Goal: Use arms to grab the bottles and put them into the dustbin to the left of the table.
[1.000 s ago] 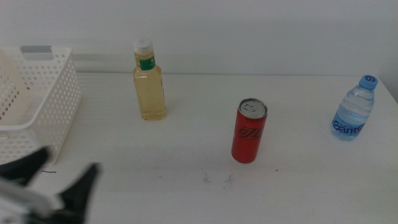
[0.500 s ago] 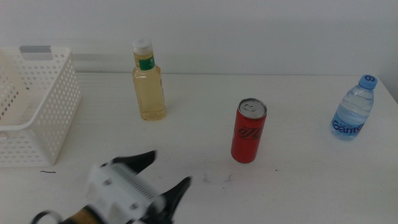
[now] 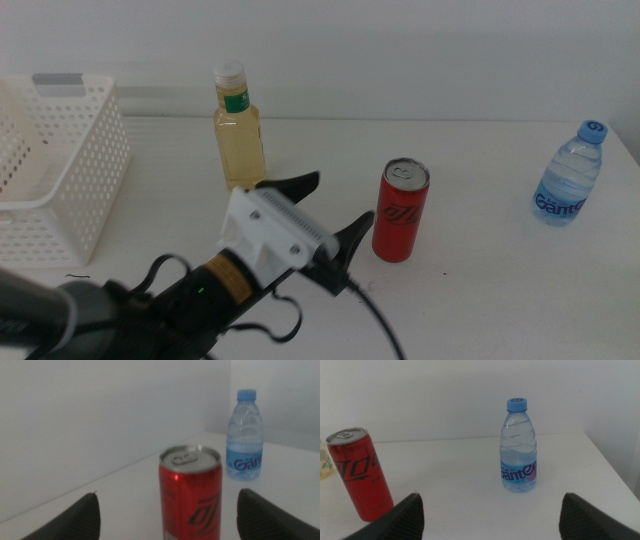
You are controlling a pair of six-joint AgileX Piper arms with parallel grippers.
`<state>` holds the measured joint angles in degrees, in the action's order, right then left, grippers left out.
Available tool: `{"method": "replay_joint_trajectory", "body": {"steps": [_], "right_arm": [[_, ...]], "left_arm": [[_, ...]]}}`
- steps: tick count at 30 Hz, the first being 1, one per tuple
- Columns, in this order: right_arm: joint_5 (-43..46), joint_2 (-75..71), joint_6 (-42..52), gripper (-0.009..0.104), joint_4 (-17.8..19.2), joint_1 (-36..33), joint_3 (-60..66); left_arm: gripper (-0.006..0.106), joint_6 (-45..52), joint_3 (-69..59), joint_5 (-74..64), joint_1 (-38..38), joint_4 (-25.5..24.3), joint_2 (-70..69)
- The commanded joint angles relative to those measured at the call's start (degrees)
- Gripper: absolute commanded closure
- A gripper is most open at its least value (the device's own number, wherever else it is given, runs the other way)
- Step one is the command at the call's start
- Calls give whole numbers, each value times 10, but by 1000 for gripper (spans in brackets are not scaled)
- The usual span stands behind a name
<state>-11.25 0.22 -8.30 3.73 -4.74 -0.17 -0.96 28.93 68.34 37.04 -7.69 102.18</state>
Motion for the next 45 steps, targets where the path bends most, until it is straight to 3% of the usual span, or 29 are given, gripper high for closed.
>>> {"method": "replay_joint_trajectory", "body": {"steps": [1,9,17,45], "right_arm": [[6,-2,4,9,4,0,2],[6,-2,4,9,4,0,2],[6,-2,4,9,4,0,2],[6,-2,4,9,4,0,2]], "left_arm": [[7,-22,27,-13,2,-13,13],[7,-120,116,-39,2,-111,90],[7,-125,135,-3,2,-107,147],[7,-182,308,-46,2,-190,267]]}}
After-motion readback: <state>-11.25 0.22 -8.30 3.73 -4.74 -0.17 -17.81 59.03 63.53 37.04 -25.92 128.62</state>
